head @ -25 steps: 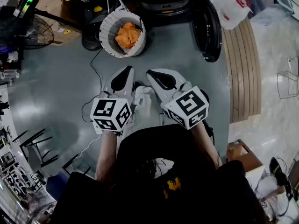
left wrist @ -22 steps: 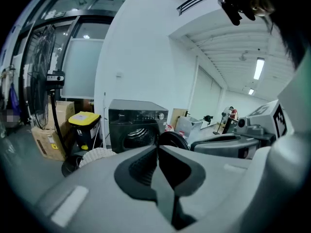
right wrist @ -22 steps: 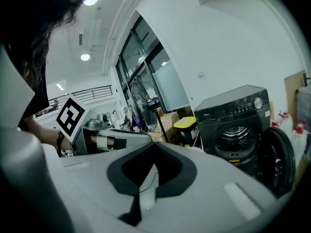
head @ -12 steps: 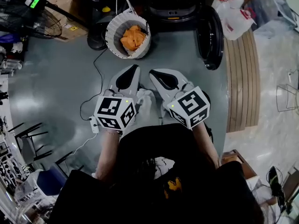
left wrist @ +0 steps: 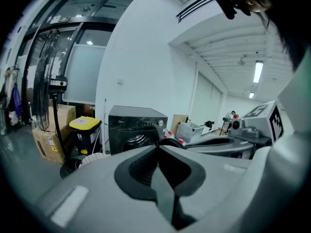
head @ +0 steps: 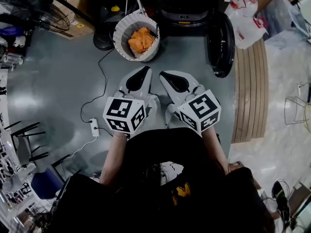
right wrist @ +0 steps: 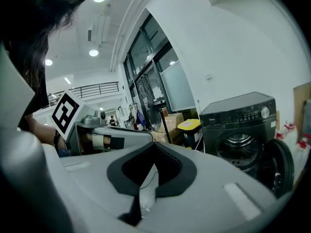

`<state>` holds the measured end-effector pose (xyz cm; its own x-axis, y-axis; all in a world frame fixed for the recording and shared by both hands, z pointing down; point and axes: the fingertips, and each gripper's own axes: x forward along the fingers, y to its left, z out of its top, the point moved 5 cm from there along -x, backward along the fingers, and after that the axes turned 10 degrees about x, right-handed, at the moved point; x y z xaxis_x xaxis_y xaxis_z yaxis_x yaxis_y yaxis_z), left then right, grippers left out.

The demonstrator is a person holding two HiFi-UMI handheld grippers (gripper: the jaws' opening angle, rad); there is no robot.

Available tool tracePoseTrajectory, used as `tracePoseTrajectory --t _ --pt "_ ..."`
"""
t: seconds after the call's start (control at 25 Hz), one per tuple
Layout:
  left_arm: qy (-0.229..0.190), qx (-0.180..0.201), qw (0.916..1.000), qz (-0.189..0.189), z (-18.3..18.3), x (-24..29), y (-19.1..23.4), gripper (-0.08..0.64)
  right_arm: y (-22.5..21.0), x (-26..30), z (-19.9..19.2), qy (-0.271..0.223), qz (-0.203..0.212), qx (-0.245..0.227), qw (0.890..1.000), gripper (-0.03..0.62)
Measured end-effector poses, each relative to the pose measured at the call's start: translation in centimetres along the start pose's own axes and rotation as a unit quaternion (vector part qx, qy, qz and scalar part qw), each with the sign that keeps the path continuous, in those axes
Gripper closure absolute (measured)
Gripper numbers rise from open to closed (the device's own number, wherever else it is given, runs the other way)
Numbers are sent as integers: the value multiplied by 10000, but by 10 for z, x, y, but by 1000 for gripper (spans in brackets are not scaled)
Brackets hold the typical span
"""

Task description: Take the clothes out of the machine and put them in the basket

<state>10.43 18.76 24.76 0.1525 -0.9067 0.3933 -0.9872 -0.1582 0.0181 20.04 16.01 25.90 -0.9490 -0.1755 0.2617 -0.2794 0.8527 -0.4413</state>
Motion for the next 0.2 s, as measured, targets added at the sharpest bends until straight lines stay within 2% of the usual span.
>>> tracePoseTrajectory --t 0.2 --pt "-36 -17 10000 17 0 -2 -2 542 0 -4 -1 5 -7 20 10000 584"
